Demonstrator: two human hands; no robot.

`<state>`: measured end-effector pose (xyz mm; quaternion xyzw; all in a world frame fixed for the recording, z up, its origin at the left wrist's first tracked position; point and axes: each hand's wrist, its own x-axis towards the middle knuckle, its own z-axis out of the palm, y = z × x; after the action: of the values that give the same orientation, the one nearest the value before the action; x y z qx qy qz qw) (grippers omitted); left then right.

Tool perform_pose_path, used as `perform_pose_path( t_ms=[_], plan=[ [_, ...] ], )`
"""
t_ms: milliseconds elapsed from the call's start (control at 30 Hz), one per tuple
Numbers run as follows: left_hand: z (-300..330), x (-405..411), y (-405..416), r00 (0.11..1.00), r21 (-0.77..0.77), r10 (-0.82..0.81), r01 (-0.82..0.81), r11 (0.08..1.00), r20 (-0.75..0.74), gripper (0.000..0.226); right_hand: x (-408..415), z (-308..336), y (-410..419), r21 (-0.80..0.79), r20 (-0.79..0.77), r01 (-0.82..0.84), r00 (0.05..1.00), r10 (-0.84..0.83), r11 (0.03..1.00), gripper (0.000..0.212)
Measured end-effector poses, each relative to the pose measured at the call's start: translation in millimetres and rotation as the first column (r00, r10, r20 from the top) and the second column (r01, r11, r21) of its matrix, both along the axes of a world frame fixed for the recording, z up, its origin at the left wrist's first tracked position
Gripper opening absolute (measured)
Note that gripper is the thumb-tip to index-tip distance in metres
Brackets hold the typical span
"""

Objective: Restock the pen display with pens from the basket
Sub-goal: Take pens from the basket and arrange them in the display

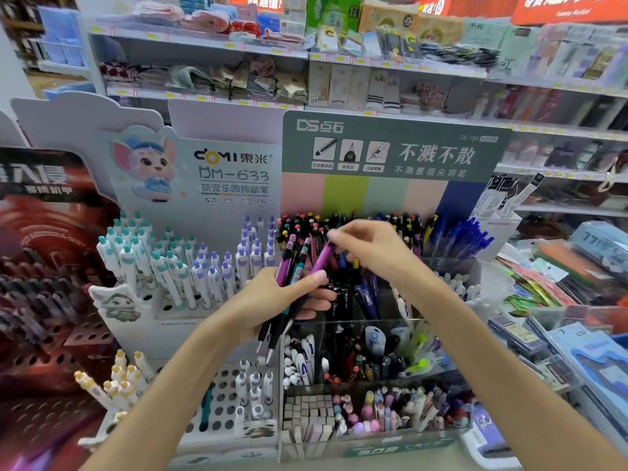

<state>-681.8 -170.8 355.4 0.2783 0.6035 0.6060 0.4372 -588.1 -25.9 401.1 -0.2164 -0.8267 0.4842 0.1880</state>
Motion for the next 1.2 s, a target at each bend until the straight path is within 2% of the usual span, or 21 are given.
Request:
perform_pose_path(
  t_ms=[67,100,167,200,267,400,533,667,733,800,900,967,1000,1033,1067,1100,1133,1200],
  plan=[
    [-0.7,0.5,-0.5,0.999,-0.004,0.053,-0.053,0.999,0.013,0.032,5.5,4.3,9.5,-0.152,-0.161,0.127,0.975,-0.151,0.980,0.012],
    [-1.4,-0.3,-1.0,0.995,-0.007,0.098,-0.098,0.995,0.011,0.031,9.2,7.0,15.1,-0.169,-0.257,0.196,0.937,-0.235,0.966,0.009],
    [-3.6,-3.7,-2.1,0.981,-0.013,0.196,-0.196,0.981,0.009,0.031,16.5,11.7,25.6,-0.034,-0.452,0.381,0.819,-0.355,0.924,0.006],
    [-4.8,-6.1,-2.8,0.973,-0.010,0.231,-0.231,0.973,0.011,0.033,18.7,12.7,29.5,0.062,-0.530,0.456,0.769,-0.358,0.888,0.005],
    [-6.3,-10.3,-4.0,0.964,0.004,0.264,-0.265,0.964,0.021,0.033,19.0,11.5,33.0,0.217,-0.588,0.507,0.750,-0.303,0.834,0.006],
    [-4.6,-10.5,-2.2,0.956,0.026,0.279,-0.282,0.959,0.088,0.031,10.1,-3.2,35.5,0.507,-0.457,0.428,0.869,-0.188,0.748,0.014],
    [-2.3,-7.3,-0.9,0.940,0.030,0.276,-0.287,0.957,0.201,0.029,0.1,-15.8,39.1,0.629,-0.277,0.317,0.944,-0.177,0.710,0.019],
    [2.2,-5.6,0.0,0.925,0.049,0.242,-0.267,0.962,0.292,0.024,-12.2,-2.5,45.7,0.786,-0.100,0.189,0.978,-0.181,0.588,0.025],
    [5.3,-4.5,-0.5,0.915,0.064,0.212,-0.247,0.967,0.343,0.018,-17.4,3.2,48.9,0.820,0.055,0.070,0.978,-0.201,0.568,0.027],
    [8.8,-2.1,-2.2,0.904,0.092,0.172,-0.225,0.970,0.391,0.011,-19.3,4.9,51.7,0.806,0.154,0.000,0.966,-0.209,0.592,0.026],
    [12.4,1.9,-3.4,0.903,0.115,0.146,-0.208,0.971,0.404,0.010,-20.1,8.1,53.1,0.793,0.201,-0.044,0.961,-0.192,0.608,0.024],
    [11.7,3.8,-1.5,0.913,0.090,0.158,-0.206,0.974,0.376,0.011,-20.9,8.8,51.4,0.827,0.187,-0.044,0.962,-0.200,0.560,0.026],
    [11.0,4.8,-0.9,0.924,0.078,0.155,-0.193,0.978,0.350,0.012,-20.4,6.7,49.0,0.842,0.131,-0.005,0.972,-0.195,0.540,0.028],
    [10.1,6.0,-1.0,0.936,0.071,0.142,-0.173,0.982,0.321,0.014,-18.2,4.2,43.5,0.836,0.038,0.068,0.983,-0.179,0.545,0.029],
    [9.4,7.4,-0.9,0.948,0.067,0.124,-0.149,0.987,0.293,0.016,-14.7,1.6,36.0,0.794,-0.061,0.143,0.986,-0.157,0.591,0.027],
    [8.5,8.5,-1.8,0.958,0.062,0.107,-0.127,0.990,0.265,0.018,-11.3,-0.4,27.0,0.714,-0.120,0.177,0.984,-0.131,0.677,0.024],
    [8.0,9.6,-2.6,0.968,0.058,0.087,-0.103,0.993,0.237,0.021,-8.6,-2.0,19.2,0.603,-0.112,0.153,0.988,-0.107,0.783,0.023],
    [6.7,12.7,-3.6,0.979,0.064,0.030,-0.044,0.997,0.203,0.024,-3.7,-7.1,5.8,0.323,0.031,0.011,0.999,-0.022,0.946,0.028]
  ],
)
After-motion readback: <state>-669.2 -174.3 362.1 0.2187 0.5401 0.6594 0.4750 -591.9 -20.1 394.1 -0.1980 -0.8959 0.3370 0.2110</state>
